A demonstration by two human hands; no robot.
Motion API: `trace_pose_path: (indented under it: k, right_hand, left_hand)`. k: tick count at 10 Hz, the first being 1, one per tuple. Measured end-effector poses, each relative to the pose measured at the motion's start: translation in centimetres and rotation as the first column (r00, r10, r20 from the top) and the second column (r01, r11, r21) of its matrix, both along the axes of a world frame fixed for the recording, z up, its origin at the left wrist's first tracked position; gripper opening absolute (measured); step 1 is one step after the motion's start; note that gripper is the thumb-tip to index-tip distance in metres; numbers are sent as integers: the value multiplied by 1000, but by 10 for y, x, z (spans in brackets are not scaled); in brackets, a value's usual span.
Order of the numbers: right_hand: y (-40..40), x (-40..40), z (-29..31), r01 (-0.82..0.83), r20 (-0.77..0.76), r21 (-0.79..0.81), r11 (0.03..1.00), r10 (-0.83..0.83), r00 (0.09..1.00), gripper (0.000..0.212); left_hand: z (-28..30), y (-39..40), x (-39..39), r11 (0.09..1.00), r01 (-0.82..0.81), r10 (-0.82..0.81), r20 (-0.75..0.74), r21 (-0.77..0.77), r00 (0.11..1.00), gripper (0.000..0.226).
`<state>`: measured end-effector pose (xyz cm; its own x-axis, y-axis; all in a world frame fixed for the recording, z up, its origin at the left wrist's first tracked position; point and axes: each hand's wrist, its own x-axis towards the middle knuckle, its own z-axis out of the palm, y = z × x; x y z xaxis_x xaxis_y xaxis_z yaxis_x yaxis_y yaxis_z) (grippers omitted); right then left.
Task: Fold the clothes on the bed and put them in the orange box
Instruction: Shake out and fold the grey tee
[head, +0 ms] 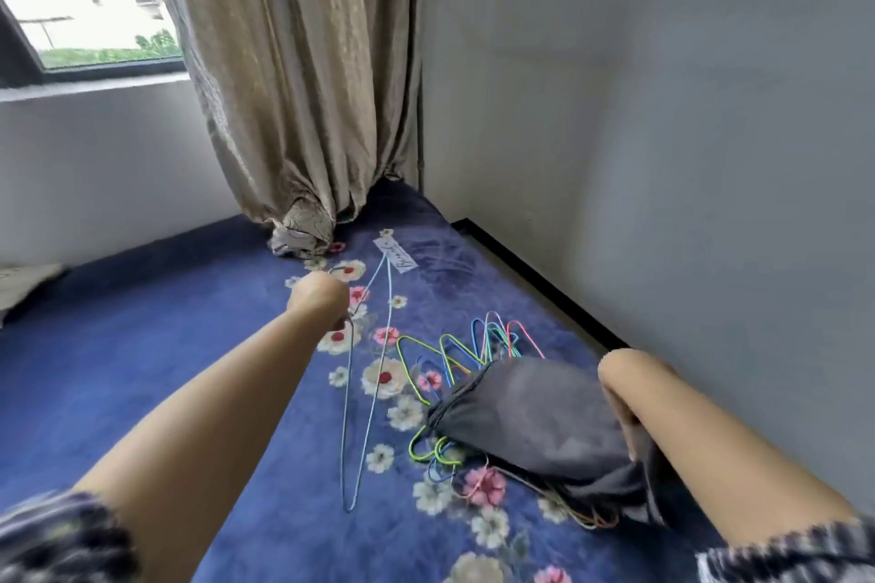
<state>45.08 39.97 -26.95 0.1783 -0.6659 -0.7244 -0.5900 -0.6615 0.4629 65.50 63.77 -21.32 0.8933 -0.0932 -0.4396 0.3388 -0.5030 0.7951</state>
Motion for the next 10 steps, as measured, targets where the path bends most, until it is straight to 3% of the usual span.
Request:
trace_pose_path:
  k: [1,2,3,4,5,6,7,8,9,10]
  right_hand:
    - [-8,-12,-24,130,-10,301,945,-133,991,38]
    - [-40,-8,-42,184,618,615,767,-613,492,28]
    - [-51,11,-31,122,675,734,668,-697,-243,25]
    - [-54,48,4,135,765,581,802,-482,-428,21]
    - [-58,80,32,119,875,211,970,-133,-465,67]
    - [-60,102,51,185,865,-238,953,295,-406,66]
    - [-78,120,54,273,688,-621,735,678,-260,43]
    - [-82,128,56,202,623,-737,646,764,-169,36]
    - [-94,126,52,194,516,-818,542,839,-171,35]
    - [-112,119,55,224,405,-877,425,905,-132,34]
  left_hand:
    - [-30,-20,7,996,15,-21,78,84,997,26]
    - [-46,-31,7,995,-53,62,98,-86,993,37]
    - [-62,-38,10,993,-104,107,44,-50,993,43]
    - [-77,-42,17,993,-117,117,16,-23,993,47]
    - [-91,-45,16,997,-72,71,-37,-39,997,35]
    - [-95,-53,7,999,2,-7,-87,-53,996,23]
    - [-107,-62,3,995,51,-64,-159,-85,985,49]
    - [-120,-73,1,975,-65,6,-264,-213,965,29]
    - [-135,-93,-3,941,-99,-21,-349,-323,937,29]
    - [-158,-107,-15,938,-108,-68,-480,-330,875,17]
